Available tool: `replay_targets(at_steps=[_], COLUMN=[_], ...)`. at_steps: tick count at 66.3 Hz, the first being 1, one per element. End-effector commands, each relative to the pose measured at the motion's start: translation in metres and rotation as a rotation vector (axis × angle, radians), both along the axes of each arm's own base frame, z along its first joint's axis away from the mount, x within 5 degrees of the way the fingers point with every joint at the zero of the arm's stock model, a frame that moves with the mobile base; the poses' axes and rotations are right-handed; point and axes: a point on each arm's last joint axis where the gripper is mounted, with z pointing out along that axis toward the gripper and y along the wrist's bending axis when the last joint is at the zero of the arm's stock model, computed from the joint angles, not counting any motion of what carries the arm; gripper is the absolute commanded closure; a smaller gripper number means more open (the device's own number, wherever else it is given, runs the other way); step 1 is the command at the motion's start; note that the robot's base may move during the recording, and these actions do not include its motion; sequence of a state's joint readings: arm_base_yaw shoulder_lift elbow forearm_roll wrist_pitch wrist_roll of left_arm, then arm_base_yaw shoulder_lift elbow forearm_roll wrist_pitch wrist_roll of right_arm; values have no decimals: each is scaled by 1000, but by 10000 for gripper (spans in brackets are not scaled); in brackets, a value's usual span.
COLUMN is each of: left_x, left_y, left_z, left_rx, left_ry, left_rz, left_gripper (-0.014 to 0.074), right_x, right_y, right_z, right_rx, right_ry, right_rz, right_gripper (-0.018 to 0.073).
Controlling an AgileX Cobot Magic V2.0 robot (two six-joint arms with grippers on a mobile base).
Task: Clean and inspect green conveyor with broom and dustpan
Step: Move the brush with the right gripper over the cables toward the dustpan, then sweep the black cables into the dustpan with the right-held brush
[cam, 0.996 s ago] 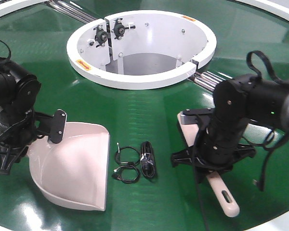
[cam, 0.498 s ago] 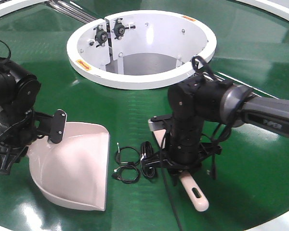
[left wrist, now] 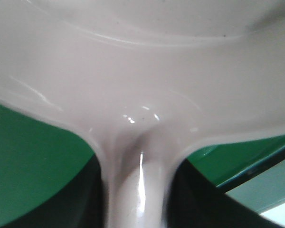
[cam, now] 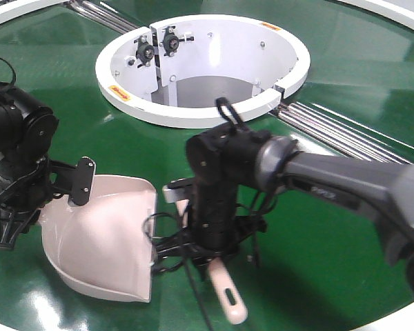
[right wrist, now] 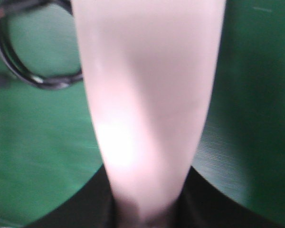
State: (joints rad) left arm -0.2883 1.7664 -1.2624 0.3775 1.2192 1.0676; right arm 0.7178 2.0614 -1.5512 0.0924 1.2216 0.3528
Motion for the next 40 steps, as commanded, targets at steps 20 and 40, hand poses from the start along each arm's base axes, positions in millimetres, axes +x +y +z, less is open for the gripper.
replay_targets(at_steps=[20, 40], left_x=[-2, -2], left_y=[1, 1], left_z=[20, 20], left_rx=[13, 13], left_ry=[-52, -52], left_rz=[14, 14], left_gripper=[603, 603], right_x=[-18, -13], right_y=[82, 82], right_z=[55, 82], right_rx=[244, 285], right_ry=[-32, -110], right_rz=[109, 94], right_gripper=[564, 564])
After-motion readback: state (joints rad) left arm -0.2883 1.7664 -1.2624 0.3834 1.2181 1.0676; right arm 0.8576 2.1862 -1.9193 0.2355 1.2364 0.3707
